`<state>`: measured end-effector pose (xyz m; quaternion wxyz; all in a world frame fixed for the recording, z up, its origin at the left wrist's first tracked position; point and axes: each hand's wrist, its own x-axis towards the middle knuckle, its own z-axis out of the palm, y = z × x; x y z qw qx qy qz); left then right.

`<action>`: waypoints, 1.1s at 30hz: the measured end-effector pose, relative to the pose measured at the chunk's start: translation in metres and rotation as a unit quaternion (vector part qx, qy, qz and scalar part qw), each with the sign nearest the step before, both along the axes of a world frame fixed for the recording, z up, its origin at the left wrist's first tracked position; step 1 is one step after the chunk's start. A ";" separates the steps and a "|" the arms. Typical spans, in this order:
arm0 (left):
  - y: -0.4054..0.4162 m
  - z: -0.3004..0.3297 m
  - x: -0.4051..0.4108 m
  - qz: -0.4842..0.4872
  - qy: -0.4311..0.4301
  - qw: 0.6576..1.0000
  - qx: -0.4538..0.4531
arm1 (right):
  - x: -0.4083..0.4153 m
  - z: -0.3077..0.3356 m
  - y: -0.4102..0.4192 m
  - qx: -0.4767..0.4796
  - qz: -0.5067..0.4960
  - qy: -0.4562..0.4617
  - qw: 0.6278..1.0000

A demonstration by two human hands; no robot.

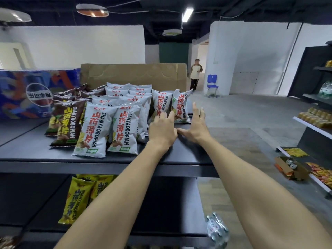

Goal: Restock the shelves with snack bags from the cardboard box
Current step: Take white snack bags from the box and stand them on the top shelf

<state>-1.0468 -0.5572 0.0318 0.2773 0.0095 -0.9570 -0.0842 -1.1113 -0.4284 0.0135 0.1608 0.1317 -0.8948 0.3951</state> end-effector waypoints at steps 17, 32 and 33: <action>0.037 -0.042 0.170 -0.068 -0.024 0.997 0.019 | 0.174 -0.051 0.073 0.064 -0.008 0.029 0.997; 0.018 -0.211 0.323 -0.156 -0.228 0.957 -0.088 | 0.405 -0.234 0.080 0.143 -0.075 -0.255 0.953; 0.019 -0.225 0.334 -0.173 -0.246 0.950 -0.087 | 0.421 -0.251 0.083 0.149 -0.084 -0.281 0.944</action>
